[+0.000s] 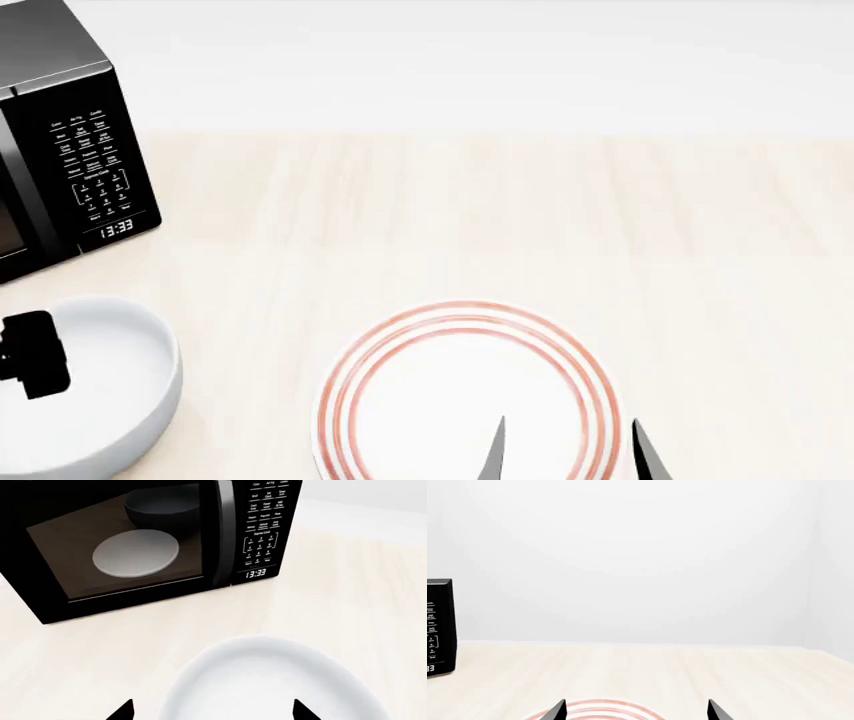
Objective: Pick up the white bowl and put it on the plate.
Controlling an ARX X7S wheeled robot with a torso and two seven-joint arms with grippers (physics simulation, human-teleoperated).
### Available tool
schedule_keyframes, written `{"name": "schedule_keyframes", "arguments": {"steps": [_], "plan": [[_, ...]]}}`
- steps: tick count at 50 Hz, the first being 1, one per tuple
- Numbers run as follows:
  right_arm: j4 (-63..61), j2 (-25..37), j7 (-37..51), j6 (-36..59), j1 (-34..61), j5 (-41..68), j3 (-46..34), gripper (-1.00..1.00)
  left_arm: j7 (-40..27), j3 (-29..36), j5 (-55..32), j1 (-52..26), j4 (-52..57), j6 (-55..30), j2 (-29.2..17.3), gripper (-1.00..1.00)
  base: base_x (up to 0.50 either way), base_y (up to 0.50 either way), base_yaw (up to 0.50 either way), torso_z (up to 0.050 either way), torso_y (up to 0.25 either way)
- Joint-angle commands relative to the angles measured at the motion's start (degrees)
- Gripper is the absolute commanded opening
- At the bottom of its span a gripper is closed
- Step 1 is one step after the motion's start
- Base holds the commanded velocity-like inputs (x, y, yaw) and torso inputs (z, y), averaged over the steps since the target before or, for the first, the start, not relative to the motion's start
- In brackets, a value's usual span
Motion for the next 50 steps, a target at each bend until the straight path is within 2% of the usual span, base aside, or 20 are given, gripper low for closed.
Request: {"name": "schedule_keyframes", "arguments": {"steps": [1,50], "plan": [[0.55,-0.87,-1.43,-0.40,0.18,-0.89,1.02,1.00,1.67,-0.96,1.08,0.68,-1.71,1.32,0.92,1.00,0.00,0.00,0.00,0.000,0.000],[1.55,0.21,-0.51,-1.07,0.94,0.04,-0.08,1.00,1.46,0.51,2.44,1.56,-7.80,6.74,0.06,1.00,0.00,0.00,0.00,0.000,0.000]]}}
